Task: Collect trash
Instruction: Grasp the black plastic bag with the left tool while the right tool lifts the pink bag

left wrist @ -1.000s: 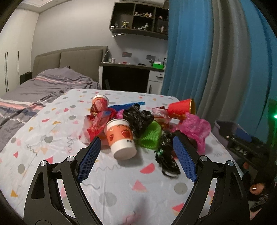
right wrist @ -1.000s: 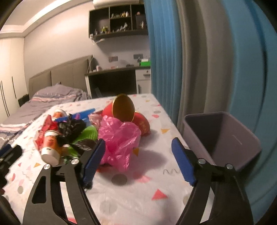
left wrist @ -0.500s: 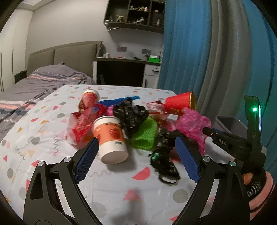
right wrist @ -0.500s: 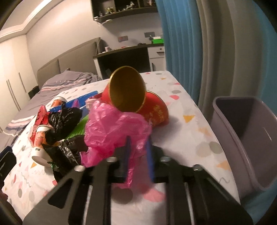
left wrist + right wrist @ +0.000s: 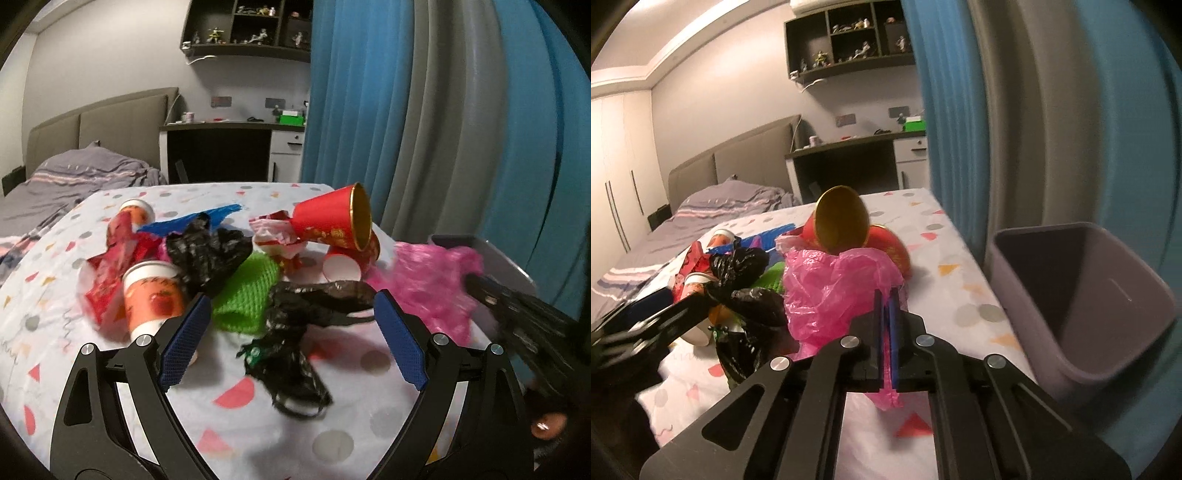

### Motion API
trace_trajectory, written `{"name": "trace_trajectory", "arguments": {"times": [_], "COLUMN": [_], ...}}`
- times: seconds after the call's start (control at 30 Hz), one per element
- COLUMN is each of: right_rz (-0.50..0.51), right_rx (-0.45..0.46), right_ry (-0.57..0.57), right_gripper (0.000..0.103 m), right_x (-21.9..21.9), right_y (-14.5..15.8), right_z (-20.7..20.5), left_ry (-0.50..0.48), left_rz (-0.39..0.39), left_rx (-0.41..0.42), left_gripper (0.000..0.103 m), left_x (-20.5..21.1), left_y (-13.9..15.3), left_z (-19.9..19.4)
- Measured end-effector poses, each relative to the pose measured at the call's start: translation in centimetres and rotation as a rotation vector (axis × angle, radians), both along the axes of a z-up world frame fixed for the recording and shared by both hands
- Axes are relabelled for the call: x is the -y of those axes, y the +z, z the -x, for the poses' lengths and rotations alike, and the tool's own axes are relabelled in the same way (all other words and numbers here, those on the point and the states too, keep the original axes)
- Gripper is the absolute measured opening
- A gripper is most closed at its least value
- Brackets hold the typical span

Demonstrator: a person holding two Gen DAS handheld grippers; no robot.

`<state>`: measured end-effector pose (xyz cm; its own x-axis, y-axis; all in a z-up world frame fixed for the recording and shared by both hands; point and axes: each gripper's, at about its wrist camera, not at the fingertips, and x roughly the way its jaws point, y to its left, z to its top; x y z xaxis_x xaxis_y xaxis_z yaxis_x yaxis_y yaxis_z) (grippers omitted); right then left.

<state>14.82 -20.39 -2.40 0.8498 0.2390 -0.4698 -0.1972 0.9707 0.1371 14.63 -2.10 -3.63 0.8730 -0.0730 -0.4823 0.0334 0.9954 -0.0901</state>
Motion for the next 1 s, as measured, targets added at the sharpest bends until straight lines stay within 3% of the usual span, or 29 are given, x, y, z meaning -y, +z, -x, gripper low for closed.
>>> {"name": "trace_trajectory", "arguments": {"times": [0.13, 0.2, 0.27, 0.43, 0.8, 1.0], "right_rz": [-0.013, -0.022, -0.023, -0.036, -0.045, -0.033], "right_rx": [0.004, 0.002, 0.005, 0.006, 0.054, 0.099], "right_ry": [-0.013, -0.015, -0.017, -0.022, -0.046, -0.102], "right_gripper": [0.003, 0.003, 0.003, 0.003, 0.003, 0.003], "right_x": [1.3, 2.0, 2.3, 2.8, 3.3, 4.7], "right_y": [0.1, 0.2, 0.2, 0.2, 1.0, 1.5], "right_z": [1.1, 1.4, 1.6, 1.8, 3.3, 3.8], "left_ry": [-0.019, -0.028, -0.034, -0.041, -0.06, -0.115], "left_rz": [0.01, 0.015, 0.02, 0.024, 0.106, 0.094], "left_rx": [-0.06, -0.1, -0.145, -0.136, 0.008, 0.045], "left_gripper": [0.079, 0.062, 0.038, 0.004, 0.001, 0.001], "left_x": [0.2, 0.1, 0.1, 0.3, -0.3, 2.2], "left_y": [-1.0, -1.5, -2.2, -2.3, 3.2, 4.8], "left_z": [-2.4, -3.1, -4.0, -3.6, -0.1, 0.0]}}
